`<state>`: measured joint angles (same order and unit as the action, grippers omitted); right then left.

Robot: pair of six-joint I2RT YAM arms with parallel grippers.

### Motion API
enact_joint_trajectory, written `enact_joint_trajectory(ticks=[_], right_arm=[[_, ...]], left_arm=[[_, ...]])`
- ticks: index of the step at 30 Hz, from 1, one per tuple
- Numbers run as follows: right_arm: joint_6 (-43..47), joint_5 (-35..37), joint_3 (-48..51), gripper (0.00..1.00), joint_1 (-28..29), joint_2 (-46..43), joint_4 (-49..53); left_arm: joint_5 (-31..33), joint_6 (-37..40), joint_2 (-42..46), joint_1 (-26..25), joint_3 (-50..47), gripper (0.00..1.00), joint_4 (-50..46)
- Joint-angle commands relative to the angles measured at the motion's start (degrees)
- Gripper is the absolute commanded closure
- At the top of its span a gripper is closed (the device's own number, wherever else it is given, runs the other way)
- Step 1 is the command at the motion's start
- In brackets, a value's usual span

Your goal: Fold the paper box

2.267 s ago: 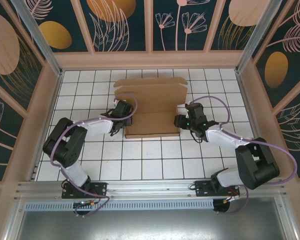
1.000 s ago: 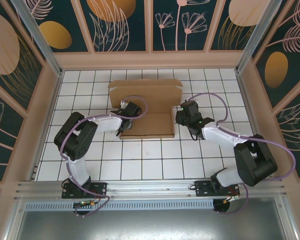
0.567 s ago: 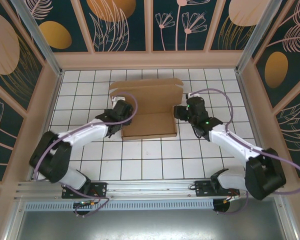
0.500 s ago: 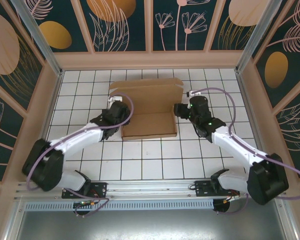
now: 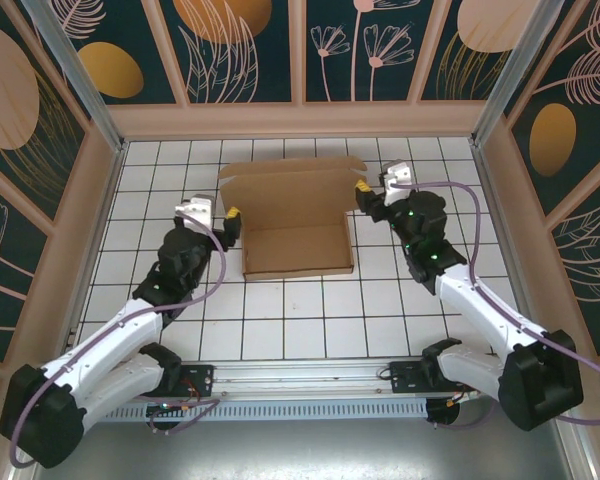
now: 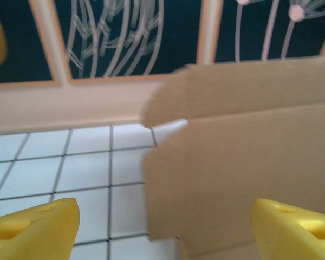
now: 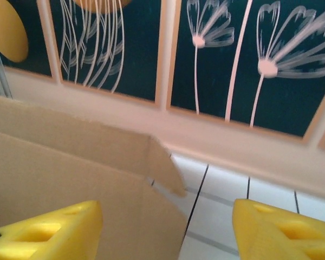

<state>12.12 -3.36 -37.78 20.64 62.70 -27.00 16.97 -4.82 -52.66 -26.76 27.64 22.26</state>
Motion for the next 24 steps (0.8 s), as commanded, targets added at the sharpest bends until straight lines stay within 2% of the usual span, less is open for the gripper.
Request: enact_joint_trajectory(ticks=[1, 3, 5, 7, 9, 11, 16, 20, 24], right_arm=[[6.0, -17.8, 6.3, 0.35, -6.9, 1.7, -17.0], [2.6, -27.9, 8.3, 0.35, -12.1, 4.9, -24.8], [3.0, -34.4, 8.1, 0.35, -14.8, 8.7, -27.4], [3.4, -36.6, 7.1, 0.34, -15.9, 11.8, -27.2], [3.3, -38.8, 6.3, 0.34, -16.9, 14.5, -27.5], [3.1, -41.4, 5.7, 0.33, -17.4, 16.9, -27.5], [2.6, -42.1, 4.3, 0.32, -17.6, 21.3, -27.6], [1.7, -42.3, 1.8, 0.3, -17.5, 24.6, -27.5], [1.8, -40.5, -1.9, 0.32, -17.3, 27.5, -25.4]], left_arm=[[-10.3, 5.7, -0.8, 5.8, -3.0, 0.18, 14.4], [-20.2, 8.7, -2.5, 9.0, -7.2, 0.18, 25.1], [-29.6, 2.4, -6.0, 15.0, -10.3, 0.18, 36.6], [-36.3, 1.4, -9.9, 18.7, -8.7, 0.19, 38.4], [-39.7, 4.7, -13.2, 19.2, -6.3, 0.19, 36.1], [-41.1, 6.4, -15.7, 19.8, -5.1, 0.19, 34.9], [-41.6, 9.2, -21.4, 20.4, -4.0, 0.2, 34.7], [-37.9, 7.8, -25.4, 20.8, -2.3, 0.19, 37.1], [-38.9, 7.7, -28.6, 21.2, 0.1, 0.19, 35.8]])
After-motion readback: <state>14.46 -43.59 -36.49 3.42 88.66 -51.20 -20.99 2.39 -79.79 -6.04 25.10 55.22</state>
